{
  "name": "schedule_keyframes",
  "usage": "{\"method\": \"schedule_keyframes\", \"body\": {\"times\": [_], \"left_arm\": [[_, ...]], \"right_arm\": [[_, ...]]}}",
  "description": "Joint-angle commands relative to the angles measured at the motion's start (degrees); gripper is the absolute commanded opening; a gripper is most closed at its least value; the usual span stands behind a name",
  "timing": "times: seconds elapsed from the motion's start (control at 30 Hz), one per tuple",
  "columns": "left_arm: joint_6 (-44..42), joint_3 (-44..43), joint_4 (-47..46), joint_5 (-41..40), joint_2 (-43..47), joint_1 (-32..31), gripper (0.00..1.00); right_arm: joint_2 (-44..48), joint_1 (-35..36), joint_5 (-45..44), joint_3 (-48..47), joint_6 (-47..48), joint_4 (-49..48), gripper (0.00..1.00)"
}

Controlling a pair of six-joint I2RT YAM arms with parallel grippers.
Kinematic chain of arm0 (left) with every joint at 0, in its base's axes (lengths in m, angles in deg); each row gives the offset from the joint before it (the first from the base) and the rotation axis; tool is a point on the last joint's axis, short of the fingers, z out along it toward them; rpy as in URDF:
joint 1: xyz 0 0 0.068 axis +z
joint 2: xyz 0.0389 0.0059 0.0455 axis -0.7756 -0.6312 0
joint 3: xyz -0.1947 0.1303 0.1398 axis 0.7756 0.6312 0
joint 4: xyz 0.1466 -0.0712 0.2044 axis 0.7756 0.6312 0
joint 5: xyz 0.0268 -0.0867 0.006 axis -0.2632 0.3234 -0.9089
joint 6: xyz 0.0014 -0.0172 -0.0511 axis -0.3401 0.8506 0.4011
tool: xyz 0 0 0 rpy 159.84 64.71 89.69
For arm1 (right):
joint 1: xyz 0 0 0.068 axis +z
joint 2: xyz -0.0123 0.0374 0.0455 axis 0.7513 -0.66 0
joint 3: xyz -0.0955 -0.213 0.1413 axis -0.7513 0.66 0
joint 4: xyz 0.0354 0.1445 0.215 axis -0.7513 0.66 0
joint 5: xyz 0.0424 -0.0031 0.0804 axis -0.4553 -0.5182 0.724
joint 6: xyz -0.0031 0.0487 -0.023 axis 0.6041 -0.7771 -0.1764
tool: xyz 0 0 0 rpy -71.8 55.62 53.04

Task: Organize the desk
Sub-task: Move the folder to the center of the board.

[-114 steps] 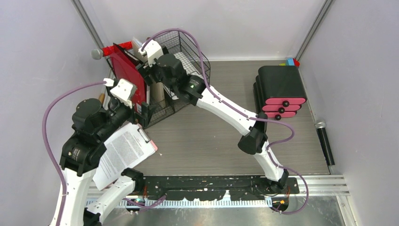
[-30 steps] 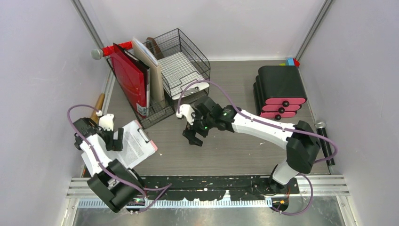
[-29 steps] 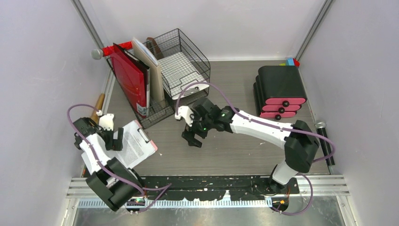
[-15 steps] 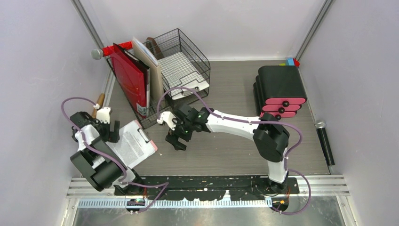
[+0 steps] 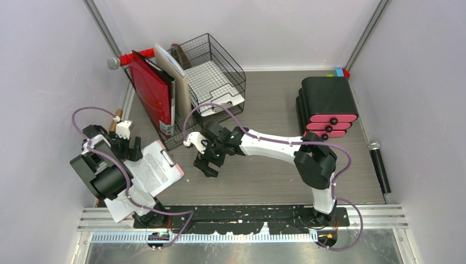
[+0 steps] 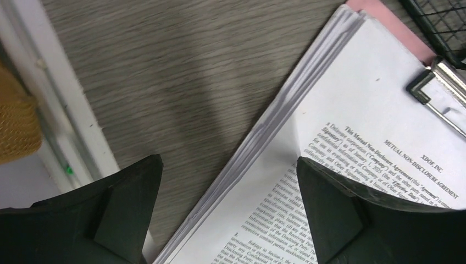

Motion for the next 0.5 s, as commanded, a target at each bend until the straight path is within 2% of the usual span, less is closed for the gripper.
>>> {"method": "schedule_keyframes", "body": {"times": [0.0, 0.23, 0.47], "left_arm": [[-5.04, -0.67, 2.03, 1.95, -1.05, -2.88, 0.95], [-13.32, 3.15, 4.40, -1.44, -2.45, -4.56, 0.88], [-24.22, 6.88, 10.13, 0.00, 1.94, -4.58, 0.84]], "right_arm": [[1.77, 0.35, -1.01, -0.09, 0.29, -0.96, 0.92], [2.42, 0.35, -2.07, 1.05, 1.32, -1.14, 0.92], [2.27, 0.35, -3.76, 1.17, 2.57, -1.14, 0.92]]}}
